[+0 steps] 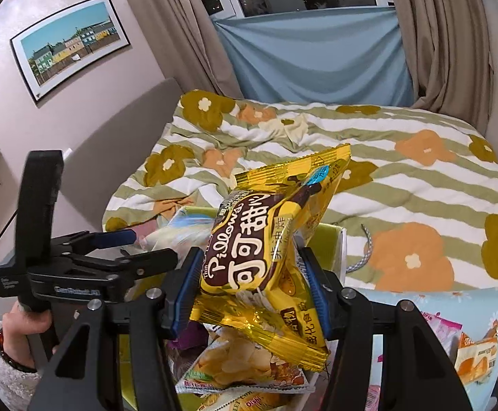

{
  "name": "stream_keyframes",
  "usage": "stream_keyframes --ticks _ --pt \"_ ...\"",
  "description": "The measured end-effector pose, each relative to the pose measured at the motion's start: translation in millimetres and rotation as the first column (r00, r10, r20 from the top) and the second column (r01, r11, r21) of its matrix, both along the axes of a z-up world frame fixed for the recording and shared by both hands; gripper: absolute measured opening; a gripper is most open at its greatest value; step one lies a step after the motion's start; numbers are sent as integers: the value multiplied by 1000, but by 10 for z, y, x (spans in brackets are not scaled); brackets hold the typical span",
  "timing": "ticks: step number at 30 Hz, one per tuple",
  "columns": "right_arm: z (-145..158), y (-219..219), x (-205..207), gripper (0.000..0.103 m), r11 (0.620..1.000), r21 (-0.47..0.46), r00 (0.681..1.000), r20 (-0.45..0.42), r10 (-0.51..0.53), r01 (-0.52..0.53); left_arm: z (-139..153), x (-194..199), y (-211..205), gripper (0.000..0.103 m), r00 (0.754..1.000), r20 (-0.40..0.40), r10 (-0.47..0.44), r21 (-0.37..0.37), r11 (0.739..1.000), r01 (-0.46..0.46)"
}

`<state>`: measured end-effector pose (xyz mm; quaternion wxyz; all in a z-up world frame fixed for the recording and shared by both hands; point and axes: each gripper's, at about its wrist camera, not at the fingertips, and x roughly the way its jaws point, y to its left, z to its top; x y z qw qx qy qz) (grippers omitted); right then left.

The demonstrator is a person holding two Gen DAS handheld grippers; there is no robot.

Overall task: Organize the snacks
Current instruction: 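Drop the MAPI bag into the box with left tool while right tool drops Pillows bag in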

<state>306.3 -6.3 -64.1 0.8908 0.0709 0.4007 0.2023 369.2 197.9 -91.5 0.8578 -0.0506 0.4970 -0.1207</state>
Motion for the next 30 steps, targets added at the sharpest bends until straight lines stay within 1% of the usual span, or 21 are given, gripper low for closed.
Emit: stream_keyframes --ticks 5,7,10,13,15,16,17,18,19,20,25,27,30 --pt "-22 95 32 52 1000 13 999 -36 13 -12 -8 -165 36 103 1000 19 -3 41 999 2" --pt "-41 129 98 52 999 33 997 -73 30 -28 -7 -216 49 103 1000 29 -1 51 999 0" --pt "-96 164 205 53 998 50 993 -117 29 -24 5 -262 74 103 999 40 1 57 998 -3" --pt "-132 190 298 54 999 48 989 -146 7 0 12 -278 107 103 999 48 9 67 998 -12" --pt "-166 199 350 55 999 24 987 -160 -25 29 12 -288 133 103 999 52 13 70 997 -16" --pt "-188 202 366 58 999 21 985 -168 -34 38 14 -289 138 103 998 53 15 69 997 -19" --pt "-213 201 385 72 999 28 983 -178 -40 45 11 -296 148 103 998 52 17 68 997 -21" --pt "-229 196 394 83 998 35 982 -184 -48 55 3 -305 155 103 999 51 19 66 998 -22" --pt "-240 176 391 100 997 41 981 -184 -58 66 -6 -312 156 103 999 48 20 65 998 -23" --pt "-240 154 374 103 996 48 982 -174 -70 79 -19 -319 154 103 999 46 21 64 998 -24" --pt "-223 103 264 103 995 23 987 -132 -94 98 -72 -375 141 103 999 33 17 67 998 -19" --pt "-211 98 221 103 995 4 988 -119 -100 101 -66 -407 131 103 999 31 16 67 998 -18" --pt "-153 67 146 103 994 0 989 -101 -106 107 -17 -466 119 103 999 34 18 54 998 -20"
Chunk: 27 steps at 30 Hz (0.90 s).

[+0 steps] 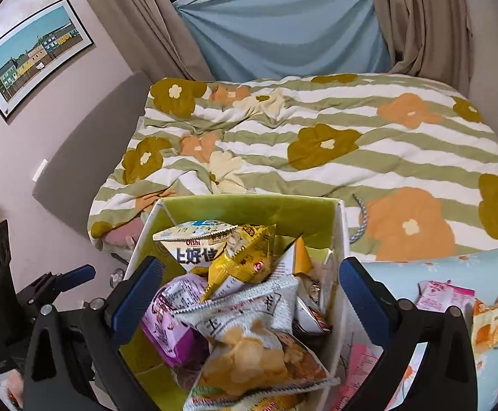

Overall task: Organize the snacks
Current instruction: 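Drop the MAPI bag into the box with left tool while right tool drops Pillows bag in, then grasp the pink striped bag with left tool while right tool grasps pink wrapped cake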

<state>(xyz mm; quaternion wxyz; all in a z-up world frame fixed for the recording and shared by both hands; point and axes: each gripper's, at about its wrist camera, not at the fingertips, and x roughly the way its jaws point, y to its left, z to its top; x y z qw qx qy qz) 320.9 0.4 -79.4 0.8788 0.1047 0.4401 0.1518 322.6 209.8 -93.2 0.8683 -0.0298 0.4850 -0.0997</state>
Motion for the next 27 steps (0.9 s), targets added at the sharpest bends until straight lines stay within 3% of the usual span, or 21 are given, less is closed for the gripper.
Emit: stream_keyframes --ticks 14,23,27 --pt "375 -463 -511 103 999 -22 997 68 -37 39 377 -434 -375 103 996 82 -21 15 1000 20" --pt "557 -1081 -1106 103 991 -128 990 137 -13 31 417 -976 -1268 103 992 111 -59 29 998 56" --pt "545 -1420 -1363 103 991 -130 990 140 -16 35 352 -1203 -1698 103 991 110 -82 47 996 77"
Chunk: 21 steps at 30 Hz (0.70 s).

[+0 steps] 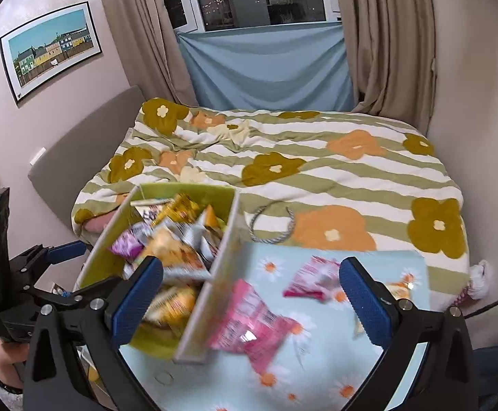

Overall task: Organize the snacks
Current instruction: 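Grasp the pink striped bag with left tool while right tool grasps pink wrapped cake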

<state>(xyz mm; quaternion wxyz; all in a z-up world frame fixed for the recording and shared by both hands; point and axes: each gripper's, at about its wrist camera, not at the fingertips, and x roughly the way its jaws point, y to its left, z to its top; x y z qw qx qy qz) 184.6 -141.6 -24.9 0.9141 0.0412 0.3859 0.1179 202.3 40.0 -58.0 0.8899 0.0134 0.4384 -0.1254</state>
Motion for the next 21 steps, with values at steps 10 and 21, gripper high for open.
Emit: stream_keyframes --ticks 10,21 --pt "-389 -713 -520 103 999 36 998 -56 -4 6 -379 -388 -761 103 1000 -30 -7 53 999 8" --pt "-1207 -1031 -848 103 998 33 991 -127 48 -44 -999 -222 -1372 103 997 -27 -67 198 978 71"
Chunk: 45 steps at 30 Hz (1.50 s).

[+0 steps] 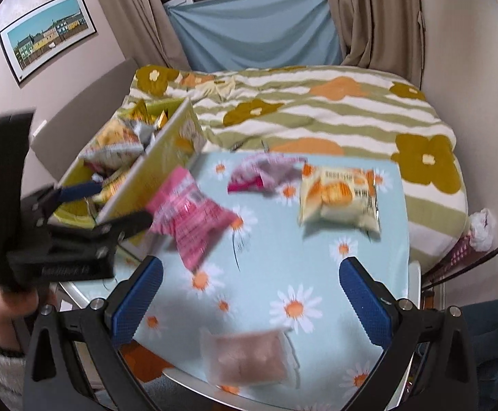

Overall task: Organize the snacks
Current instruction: 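Grasp the pink striped bag with left tool while right tool grasps pink wrapped cake, then drop the pink striped bag into the box with left tool while right tool drops pink cake in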

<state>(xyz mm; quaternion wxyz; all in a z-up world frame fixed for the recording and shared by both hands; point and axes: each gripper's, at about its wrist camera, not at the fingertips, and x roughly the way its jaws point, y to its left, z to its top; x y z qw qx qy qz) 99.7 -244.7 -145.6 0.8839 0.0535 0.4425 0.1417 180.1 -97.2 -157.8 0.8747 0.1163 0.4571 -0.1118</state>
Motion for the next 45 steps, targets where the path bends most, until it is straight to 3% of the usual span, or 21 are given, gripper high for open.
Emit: stream_keyframes --ticks 3,8,14,22,28,30,32,33,45 --pt "-202 -28 -74 103 1000 -3 1000 -18 14 -14 -197 112 -169 103 999 -18 -40 83 996 41" --pt "-536 -52 -176 103 1000 -27 998 -70 10 -12 -570 302 -406 103 994 -83 -69 272 958 89" --pt "-767 49 -252 103 999 -43 995 -96 23 -27 -814 465 -425 102 988 -146 -55 336 936 102" --pt "-977 275 -294 103 991 -93 991 -100 86 -96 -1129 544 -519 103 971 -223 -81 454 873 177" --pt "-1101 368 -342 103 982 -135 988 -101 116 -129 -1179 589 -448 95 958 -273 -91 374 907 193" --pt "-1137 388 -358 103 978 -155 987 -100 126 -140 -1171 579 -436 87 953 -284 -109 339 918 206" --pt "-1176 402 -367 103 975 -163 986 -101 134 -150 -1164 559 -424 70 949 -291 -122 311 926 215" --pt "-1187 401 -365 103 976 -159 986 -101 135 -150 -1159 549 -424 67 947 -293 -132 298 928 222" --pt "-1183 428 -360 103 975 -155 984 -104 145 -160 -1143 511 -385 66 942 -300 -150 248 941 229"
